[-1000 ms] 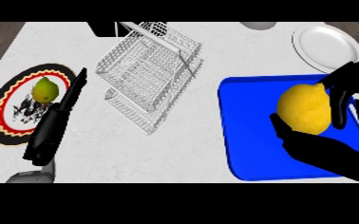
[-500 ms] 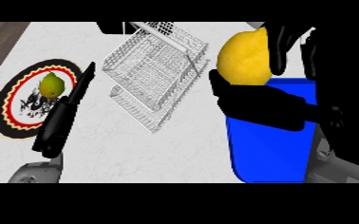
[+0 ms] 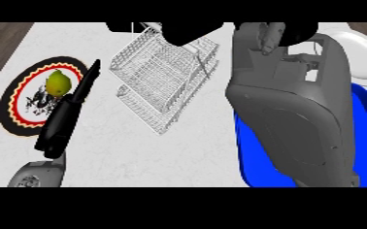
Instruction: Pick the lemon from the tray and place it in the tiered basket
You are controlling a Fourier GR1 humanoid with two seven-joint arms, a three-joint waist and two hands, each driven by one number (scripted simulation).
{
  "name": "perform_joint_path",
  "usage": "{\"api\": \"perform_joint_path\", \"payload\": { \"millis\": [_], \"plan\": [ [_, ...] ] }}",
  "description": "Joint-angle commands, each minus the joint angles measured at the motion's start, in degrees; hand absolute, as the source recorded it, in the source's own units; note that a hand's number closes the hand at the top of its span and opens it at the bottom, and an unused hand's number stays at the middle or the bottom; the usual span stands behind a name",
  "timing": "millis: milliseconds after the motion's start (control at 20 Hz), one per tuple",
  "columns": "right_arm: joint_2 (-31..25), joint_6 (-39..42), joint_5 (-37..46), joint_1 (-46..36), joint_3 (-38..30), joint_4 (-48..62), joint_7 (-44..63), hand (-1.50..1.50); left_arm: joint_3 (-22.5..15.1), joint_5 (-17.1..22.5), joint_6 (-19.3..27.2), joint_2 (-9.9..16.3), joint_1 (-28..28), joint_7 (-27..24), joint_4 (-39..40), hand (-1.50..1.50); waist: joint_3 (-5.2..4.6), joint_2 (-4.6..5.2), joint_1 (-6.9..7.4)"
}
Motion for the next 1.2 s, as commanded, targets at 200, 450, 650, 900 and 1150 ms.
{"api": "perform_joint_path", "payload": {
  "millis": [200, 450, 650, 900, 1150],
  "plan": [
    [0.96, -15.12, -3.29, -8.24, -0.88, 23.19, 3.99, 1.50, 0.01, -0.56, 0.42, -0.51, -1.63, -0.94, 1.60, 0.00, 0.03, 0.51, 0.90],
    [0.98, -30.44, -5.78, -6.78, -2.28, 30.73, -2.32, -1.50, -0.92, -0.28, -0.59, -0.70, -0.30, -1.13, 1.34, 0.00, 0.05, 0.98, 2.35],
    [0.98, -39.96, -12.42, -5.14, 0.81, 38.70, -11.82, -1.50, -2.43, -1.30, -0.06, -1.76, -0.27, 0.16, -0.64, 0.00, 0.09, 1.04, 3.11],
    [0.99, -51.44, -17.27, -9.43, -1.36, 40.45, -17.30, -1.50, -1.25, -0.18, -1.27, -0.74, -0.87, -0.01, -0.53, 0.00, 0.11, 0.87, 2.68],
    [0.04, -63.57, -5.94, -11.65, -3.41, 42.57, -14.55, -1.50, -0.45, -0.93, 0.07, -1.11, -0.45, 1.85, -0.41, 0.00, 0.11, 0.06, -0.58]
  ]
}}
